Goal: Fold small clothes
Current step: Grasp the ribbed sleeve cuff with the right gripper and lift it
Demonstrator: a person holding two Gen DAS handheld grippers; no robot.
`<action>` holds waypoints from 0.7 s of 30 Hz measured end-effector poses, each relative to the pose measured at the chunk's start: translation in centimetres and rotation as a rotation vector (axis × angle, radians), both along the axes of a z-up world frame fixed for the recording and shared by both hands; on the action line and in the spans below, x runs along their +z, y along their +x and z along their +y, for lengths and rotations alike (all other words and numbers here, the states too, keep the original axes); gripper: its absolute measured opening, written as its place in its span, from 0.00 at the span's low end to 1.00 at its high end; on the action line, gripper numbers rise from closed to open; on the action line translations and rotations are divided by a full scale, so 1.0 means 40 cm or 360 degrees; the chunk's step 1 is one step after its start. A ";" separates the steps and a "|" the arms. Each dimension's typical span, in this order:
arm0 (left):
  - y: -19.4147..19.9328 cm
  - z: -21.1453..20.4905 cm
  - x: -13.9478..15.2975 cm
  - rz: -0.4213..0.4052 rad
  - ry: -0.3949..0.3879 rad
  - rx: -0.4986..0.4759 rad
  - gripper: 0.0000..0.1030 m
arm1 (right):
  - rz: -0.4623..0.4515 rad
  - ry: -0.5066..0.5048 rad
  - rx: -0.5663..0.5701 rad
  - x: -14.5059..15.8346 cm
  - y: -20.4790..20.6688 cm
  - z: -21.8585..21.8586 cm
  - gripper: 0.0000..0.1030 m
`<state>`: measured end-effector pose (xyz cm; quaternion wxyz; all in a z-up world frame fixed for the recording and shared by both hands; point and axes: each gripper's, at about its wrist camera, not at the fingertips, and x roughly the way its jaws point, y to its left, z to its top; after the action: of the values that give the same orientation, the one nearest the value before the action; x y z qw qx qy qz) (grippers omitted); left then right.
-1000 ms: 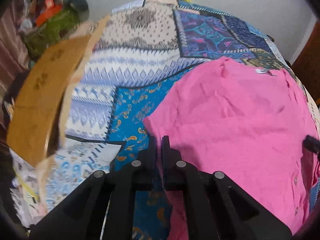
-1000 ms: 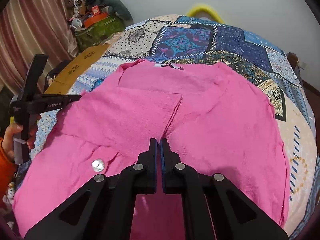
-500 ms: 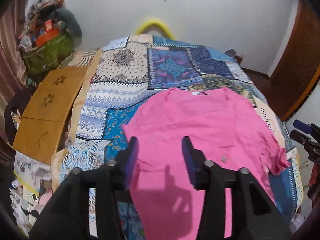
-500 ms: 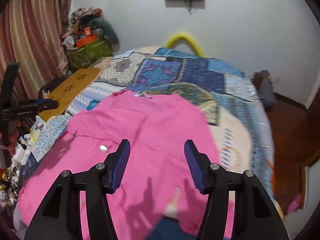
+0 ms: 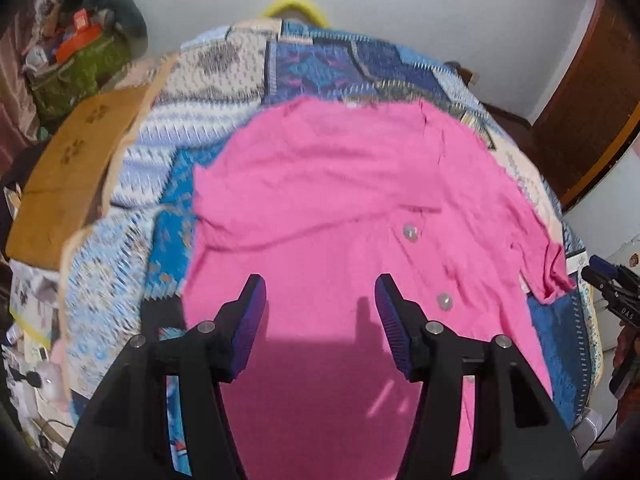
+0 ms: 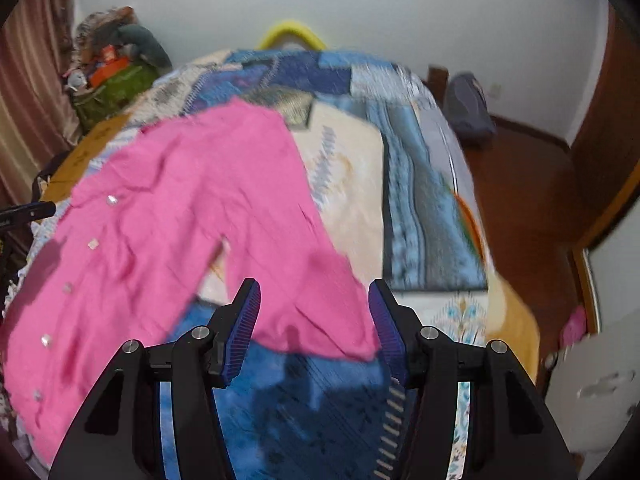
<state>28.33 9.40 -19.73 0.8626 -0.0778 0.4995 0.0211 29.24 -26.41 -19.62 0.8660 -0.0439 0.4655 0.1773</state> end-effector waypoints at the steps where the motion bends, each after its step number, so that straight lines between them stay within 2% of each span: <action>1: 0.002 -0.002 -0.012 0.0018 -0.0008 0.0000 0.54 | 0.0013 -0.0002 -0.0005 -0.013 -0.006 -0.008 0.51; 7: 0.012 -0.023 -0.065 0.0084 -0.0007 -0.0002 0.55 | 0.0096 -0.0050 0.0019 -0.097 -0.008 -0.014 0.49; 8: 0.011 -0.028 -0.066 0.0078 0.0008 -0.0008 0.55 | 0.0100 -0.0065 0.0019 -0.105 -0.006 -0.014 0.42; 9: 0.011 -0.031 -0.065 0.0074 0.0019 -0.0014 0.55 | 0.0106 -0.0083 0.0015 -0.116 -0.001 -0.013 0.29; 10: 0.011 -0.035 -0.063 0.0073 0.0031 -0.0023 0.55 | 0.0112 -0.0081 0.0013 -0.122 0.002 -0.013 0.23; 11: 0.011 -0.038 -0.062 0.0074 0.0039 -0.0032 0.55 | 0.0108 -0.0071 0.0004 -0.122 0.003 -0.018 0.11; 16: 0.016 -0.053 -0.041 0.0058 0.0036 -0.0067 0.55 | 0.0019 0.0077 -0.0047 -0.069 0.004 -0.054 0.08; 21: 0.029 -0.088 0.007 -0.0004 0.0012 -0.0106 0.55 | -0.0134 0.0161 -0.0018 0.039 -0.003 -0.056 0.08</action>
<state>29.47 5.87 -19.47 0.8637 -0.0580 0.5005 -0.0059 29.12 -28.67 -18.04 0.8869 -0.0050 0.4194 0.1937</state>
